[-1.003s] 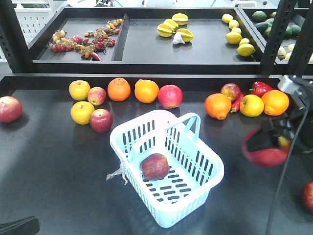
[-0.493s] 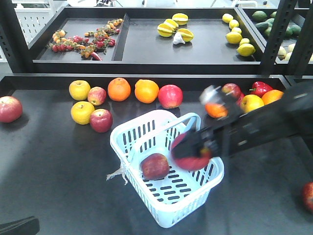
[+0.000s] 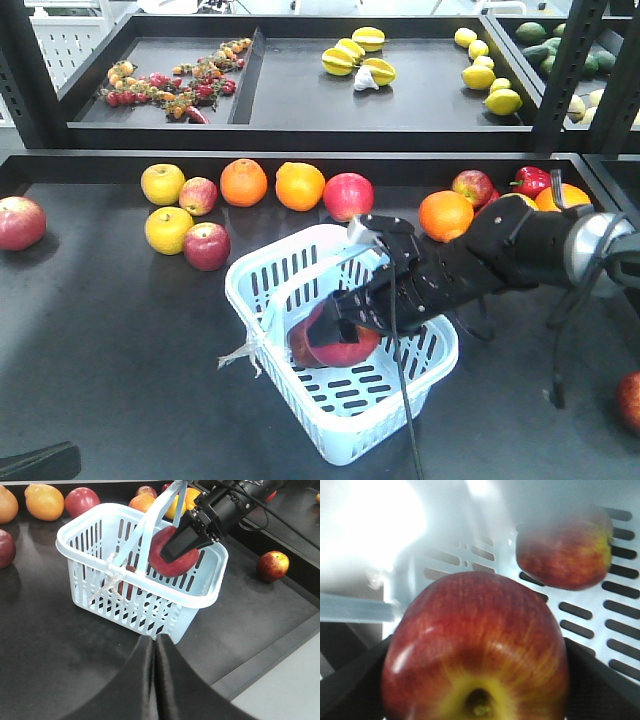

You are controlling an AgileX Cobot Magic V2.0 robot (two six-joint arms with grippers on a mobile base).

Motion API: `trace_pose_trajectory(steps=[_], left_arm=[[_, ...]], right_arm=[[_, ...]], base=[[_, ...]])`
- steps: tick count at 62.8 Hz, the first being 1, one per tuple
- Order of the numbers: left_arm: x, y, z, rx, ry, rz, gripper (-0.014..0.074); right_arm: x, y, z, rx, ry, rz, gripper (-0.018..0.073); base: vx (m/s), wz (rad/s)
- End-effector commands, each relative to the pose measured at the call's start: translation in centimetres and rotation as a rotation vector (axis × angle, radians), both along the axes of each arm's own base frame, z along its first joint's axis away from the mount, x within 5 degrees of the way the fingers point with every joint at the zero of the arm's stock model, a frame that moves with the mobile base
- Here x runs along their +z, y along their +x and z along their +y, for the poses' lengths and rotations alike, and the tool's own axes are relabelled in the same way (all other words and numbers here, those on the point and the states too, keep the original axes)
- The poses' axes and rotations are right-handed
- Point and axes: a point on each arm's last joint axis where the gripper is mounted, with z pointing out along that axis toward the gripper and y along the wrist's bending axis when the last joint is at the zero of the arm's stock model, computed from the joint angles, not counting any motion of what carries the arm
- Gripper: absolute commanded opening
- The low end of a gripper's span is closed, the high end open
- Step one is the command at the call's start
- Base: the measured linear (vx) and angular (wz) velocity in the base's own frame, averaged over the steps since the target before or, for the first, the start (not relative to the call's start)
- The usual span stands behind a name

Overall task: Pick three apples into basket with both arms
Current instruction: 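Carry the second apple into the basket and open the right gripper, then reach the right gripper to a third red apple and grasp it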

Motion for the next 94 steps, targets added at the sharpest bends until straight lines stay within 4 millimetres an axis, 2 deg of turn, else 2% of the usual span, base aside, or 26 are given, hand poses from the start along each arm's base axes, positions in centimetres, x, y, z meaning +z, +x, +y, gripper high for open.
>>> trace_pose_trajectory(steps=[1,10,22,29,36,44,51,64,73,82,88,94], left_arm=[[1.4,0.3,0.0,0.025,-0.065,-0.056,-0.0006],[1.4,0.3,0.0,0.025,-0.065,-0.056,-0.0006],[1.4,0.3,0.0,0.025,-0.065,-0.056,-0.0006],[1.4,0.3,0.0,0.025,-0.065,-0.056,-0.0006],[1.4,0.3,0.0,0.025,-0.065,-0.056,-0.0006],[1.4,0.3,0.0,0.025,-0.065,-0.056,-0.0006],[1.4,0.3,0.0,0.025,-0.065,-0.056,-0.0006],[1.4,0.3,0.0,0.025,-0.065,-0.056,-0.0006],[1.4,0.3,0.0,0.025,-0.065,-0.056,-0.0006],[1.4,0.3,0.0,0.025,-0.065,-0.056,-0.0006],[1.4,0.3,0.0,0.025,-0.065,-0.056,-0.0006],[1.4,0.3,0.0,0.025,-0.065,-0.056,-0.0006]], right_arm=[[2.8,0.3,0.4,0.002,0.062,-0.051,0.0503],[2.7,0.0,0.4,0.022,0.059,-0.039,0.0624],[2.7,-0.2,0.5,0.032,0.066,-0.013,0.0585],[2.7,-0.4,0.5,0.049,0.069,0.005,0.0515],[2.7,-0.9,0.5,0.08,0.068,0.047,0.0395],[2.9,-1.6,0.1,0.13,0.018,0.086,0.018],[4.2,-2.5,-0.6,0.157,-0.04,0.079,-0.0017],[9.7,-5.0,-2.6,0.145,-0.133,-0.048,-0.0007],[14.1,-7.5,-5.2,0.043,-0.262,-0.209,-0.0006],[16.6,-9.0,-9.4,-0.18,-0.391,-0.279,-0.0004],[16.7,-10.0,-13.2,-0.319,-0.488,-0.293,-0.0004],[15.7,-11.0,-16.6,-0.44,-0.535,-0.256,-0.0004]], base=[[0.0,0.0],[0.0,0.0],[0.0,0.0],[0.0,0.0],[0.0,0.0],[0.0,0.0],[0.0,0.0],[0.0,0.0],[0.0,0.0],[0.0,0.0],[0.0,0.0],[0.0,0.0]])
